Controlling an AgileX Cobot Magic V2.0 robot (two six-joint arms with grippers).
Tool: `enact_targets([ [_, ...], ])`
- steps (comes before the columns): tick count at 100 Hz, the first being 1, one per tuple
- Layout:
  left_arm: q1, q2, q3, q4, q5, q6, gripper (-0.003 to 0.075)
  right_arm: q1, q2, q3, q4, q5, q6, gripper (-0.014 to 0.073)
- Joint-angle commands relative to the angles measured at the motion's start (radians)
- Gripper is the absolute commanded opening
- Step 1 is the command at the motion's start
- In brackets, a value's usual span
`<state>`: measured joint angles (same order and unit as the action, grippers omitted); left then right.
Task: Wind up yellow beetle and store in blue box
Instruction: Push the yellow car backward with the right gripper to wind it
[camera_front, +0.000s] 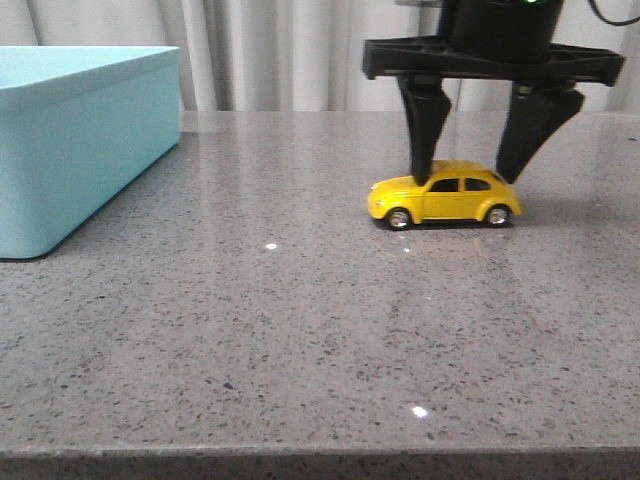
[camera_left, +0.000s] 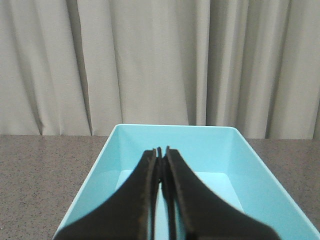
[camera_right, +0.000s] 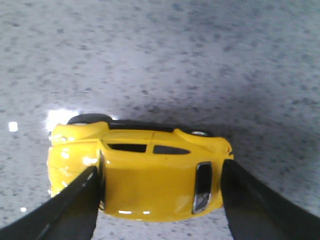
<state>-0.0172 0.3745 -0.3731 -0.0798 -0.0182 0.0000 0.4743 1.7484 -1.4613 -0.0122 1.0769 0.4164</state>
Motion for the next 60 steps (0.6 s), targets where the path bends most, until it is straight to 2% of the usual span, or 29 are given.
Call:
enact_targets([
  [1,-0.006,0.013,-0.033,-0.007,-0.086,-0.007,-0.0019,-0.034,-0.041,-0.024,-0.068,0.020,-0.003,0.0508],
  [26,-0.006,0.013,-0.033,-0.007,-0.086,-0.007,-0.0019,-0.086,-0.051,-0.024,-0.154,0.090,-0.003,0.0508],
  [39,-0.006,0.013,-0.033,-0.007,-0.086,-0.007,-0.0019,-0.086,-0.121,-0.025,-0.149,0.034,-0.003,0.0508],
  [60,-0.006,0.013,-0.033,-0.007,-0.086,-0.007,-0.0019,-0.082,-0.291,-0.025,-0.101,0.026,-0.013,0.0508],
])
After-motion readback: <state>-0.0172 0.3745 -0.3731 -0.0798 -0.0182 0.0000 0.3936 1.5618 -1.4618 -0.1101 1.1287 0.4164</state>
